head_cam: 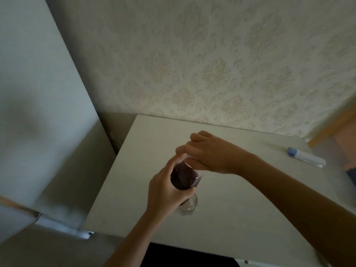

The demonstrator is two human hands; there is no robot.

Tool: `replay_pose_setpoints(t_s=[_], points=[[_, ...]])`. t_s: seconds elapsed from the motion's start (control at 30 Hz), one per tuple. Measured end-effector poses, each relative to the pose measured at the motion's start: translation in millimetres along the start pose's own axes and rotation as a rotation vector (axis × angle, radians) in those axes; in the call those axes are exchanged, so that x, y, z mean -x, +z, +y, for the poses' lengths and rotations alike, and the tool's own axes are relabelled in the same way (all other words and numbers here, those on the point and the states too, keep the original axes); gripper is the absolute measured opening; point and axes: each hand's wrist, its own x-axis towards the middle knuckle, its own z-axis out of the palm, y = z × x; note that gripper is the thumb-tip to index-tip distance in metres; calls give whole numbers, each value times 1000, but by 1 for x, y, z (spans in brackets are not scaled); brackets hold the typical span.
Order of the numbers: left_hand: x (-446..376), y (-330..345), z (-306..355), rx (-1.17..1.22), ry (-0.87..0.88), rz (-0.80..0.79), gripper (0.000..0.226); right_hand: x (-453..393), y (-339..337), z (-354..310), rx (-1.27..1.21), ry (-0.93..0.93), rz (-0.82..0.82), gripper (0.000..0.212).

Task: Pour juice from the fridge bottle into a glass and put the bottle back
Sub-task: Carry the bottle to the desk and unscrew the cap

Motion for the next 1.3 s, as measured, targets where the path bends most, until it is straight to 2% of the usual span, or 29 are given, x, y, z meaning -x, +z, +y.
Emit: replay_pose_setpoints(t_s=[0.13, 0.3, 0.37, 0.5, 0.63, 0.7, 0.9, 1.03, 1.17, 1.23, 1.3], points=[[-2, 4, 4, 2, -1, -2, 93, 4, -2, 3, 28, 33, 21, 25], [-4, 14, 7, -63, -45, 22, 85, -1, -3, -10, 148, 414, -44, 60], [-4, 16, 7, -97, -43, 22, 82, -3, 0, -15, 153, 526, -44, 59], [-4, 12, 9, -77, -21, 33, 87, 1, 3, -14, 57, 424, 41, 35], [-1, 7, 12, -47, -4, 21, 86, 8, -3, -9, -113, 262, 2, 38], [1, 6, 12, -28, 4, 7, 91, 12, -6, -7, -138, 198, 10, 33], [2, 6, 5, 41, 39, -51, 94, 27, -17, -4, -233, 154, -64, 33], [1, 6, 3, 80, 50, -120, 93, 32, -19, -5, -153, 87, -112, 33], [3, 7, -3, 144, -10, -200, 85, 38, -16, 1, 59, -82, -105, 37], [5, 7, -3, 115, 0, -195, 85, 42, -15, 3, 98, -71, -123, 46], [5, 6, 0, 56, 42, -170, 86, 43, -15, 0, 54, 32, -105, 53]])
